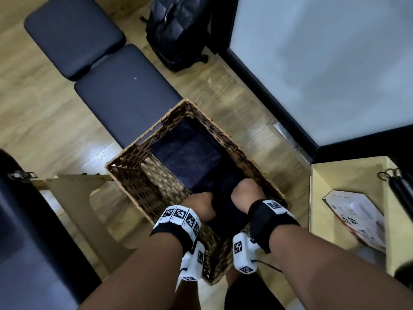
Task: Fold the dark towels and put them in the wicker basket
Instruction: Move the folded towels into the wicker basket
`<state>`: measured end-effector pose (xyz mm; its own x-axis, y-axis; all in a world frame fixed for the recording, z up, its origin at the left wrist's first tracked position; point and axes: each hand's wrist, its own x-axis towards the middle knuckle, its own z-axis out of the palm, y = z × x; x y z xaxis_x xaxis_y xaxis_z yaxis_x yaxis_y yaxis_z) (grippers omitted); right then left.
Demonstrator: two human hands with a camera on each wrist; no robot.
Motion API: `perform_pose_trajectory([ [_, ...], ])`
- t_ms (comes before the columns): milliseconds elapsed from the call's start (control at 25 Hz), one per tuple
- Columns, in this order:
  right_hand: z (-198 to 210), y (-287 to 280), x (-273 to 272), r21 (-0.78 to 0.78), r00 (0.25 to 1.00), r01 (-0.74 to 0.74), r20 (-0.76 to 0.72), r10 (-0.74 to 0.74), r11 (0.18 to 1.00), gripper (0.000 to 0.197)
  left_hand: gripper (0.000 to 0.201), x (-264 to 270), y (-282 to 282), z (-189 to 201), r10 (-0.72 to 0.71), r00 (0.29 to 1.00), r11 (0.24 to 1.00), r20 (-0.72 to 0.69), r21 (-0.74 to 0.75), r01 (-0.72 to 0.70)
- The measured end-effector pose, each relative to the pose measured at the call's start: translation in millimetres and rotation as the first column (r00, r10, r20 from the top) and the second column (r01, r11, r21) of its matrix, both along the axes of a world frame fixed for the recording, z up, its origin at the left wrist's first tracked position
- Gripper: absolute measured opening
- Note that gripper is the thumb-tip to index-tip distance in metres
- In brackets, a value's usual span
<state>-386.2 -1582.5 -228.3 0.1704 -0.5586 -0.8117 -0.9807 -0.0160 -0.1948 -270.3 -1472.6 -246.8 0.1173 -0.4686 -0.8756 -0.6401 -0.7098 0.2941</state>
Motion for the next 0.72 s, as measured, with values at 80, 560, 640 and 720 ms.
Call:
perform_pose_trajectory([
  [80,3.4,9.2,-5.4,-0.102,0.999,0.038,0.002,-0.038,0.994,0.029,0.042,-2.8,-2.4,-1.4,0.047,0.999,0.999,-0.003,0.001,-0.047],
  [560,34.2,23.7,29.8,-0.096,0.984,-0.048,0.169,0.064,0.994,0.035,0.020,35.1,21.5,62.3,0.260,0.961,0.958,0.089,-0.146,-0.246],
  [640,63.0,46.3,58.5,0.013,0.952,-0.020,0.305,0.015,1.000,0.017,0.026,61.5,46.3,98.2,0.398,0.905,0.903,0.148,-0.235,-0.359],
  [720,87.2,69.9,92.0,0.112,0.912,0.011,0.406,-0.055,0.994,0.010,0.029,87.2,77.4,133.7,0.512,0.830,0.839,0.223,-0.338,-0.427],
])
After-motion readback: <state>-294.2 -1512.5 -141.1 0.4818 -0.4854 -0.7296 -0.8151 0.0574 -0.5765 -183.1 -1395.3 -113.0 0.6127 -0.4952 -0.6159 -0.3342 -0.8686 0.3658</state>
